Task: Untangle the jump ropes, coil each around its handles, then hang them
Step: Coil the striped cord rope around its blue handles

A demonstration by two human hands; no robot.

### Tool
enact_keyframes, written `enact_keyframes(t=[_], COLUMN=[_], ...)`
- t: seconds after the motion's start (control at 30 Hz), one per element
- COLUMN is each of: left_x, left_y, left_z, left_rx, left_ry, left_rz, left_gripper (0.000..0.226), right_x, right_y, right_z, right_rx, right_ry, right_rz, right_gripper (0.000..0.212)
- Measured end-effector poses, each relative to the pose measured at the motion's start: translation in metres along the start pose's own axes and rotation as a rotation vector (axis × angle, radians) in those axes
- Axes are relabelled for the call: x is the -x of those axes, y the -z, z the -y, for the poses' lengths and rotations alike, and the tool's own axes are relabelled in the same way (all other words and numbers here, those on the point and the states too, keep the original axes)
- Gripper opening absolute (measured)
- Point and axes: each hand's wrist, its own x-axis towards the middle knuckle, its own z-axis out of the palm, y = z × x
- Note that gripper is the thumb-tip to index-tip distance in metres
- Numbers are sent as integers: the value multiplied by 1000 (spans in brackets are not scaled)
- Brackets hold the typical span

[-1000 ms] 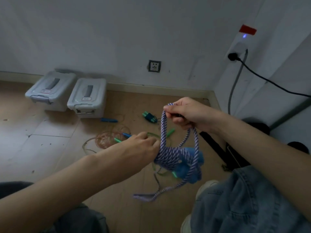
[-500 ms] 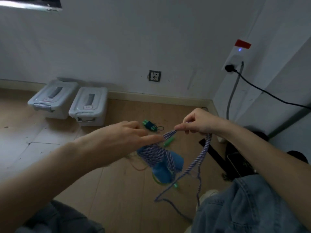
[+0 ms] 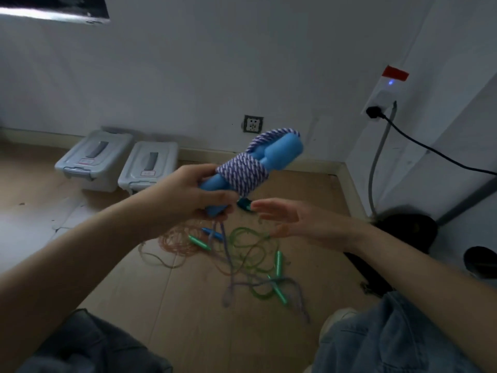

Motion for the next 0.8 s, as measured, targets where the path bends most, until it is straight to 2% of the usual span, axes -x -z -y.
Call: enact_keyframes(t=[0.07, 0.13, 0.23, 0.3, 0.4, 0.5, 0.6, 0.67, 0.73, 0.8], left_x=[3, 4, 3, 1, -4, -11, -19, -21, -21, -20], left_y=[-2, -4, -1, 3, 4, -1, 1, 5, 4, -3], left_z=[-1, -3, -6, -7, -5, 3, 19, 27, 34, 40], left_rx=[183, 284, 309, 279, 230, 31, -459, -696, -681, -708], left_ry=[120, 154, 154, 137, 84, 49, -42, -67, 63, 204], left_rz=[107, 203, 273, 230, 111, -35, -280, -326, -196, -8], left_gripper=[32, 24, 20, 26, 32, 20, 18, 26, 29, 28], right_x=[-7, -12, -19, -18, -12, -3, 0, 1, 4, 5], right_y=[-17, -28, -31, -29, -24, -25, -29, -27, -26, -29], right_z=[5, 12, 20, 24, 26, 28, 37, 43, 48, 50], right_rx=[-146, -197, -188, -250, -275, -166, 161, 468, 777, 1131], right_ry=[102, 214, 271, 225, 78, -7, 12, 111, 173, 227], right_rz=[34, 27, -140, -195, -130, -41, -61, -176, -246, -234], right_gripper=[54, 51, 29, 15, 25, 31, 27, 28, 26, 26])
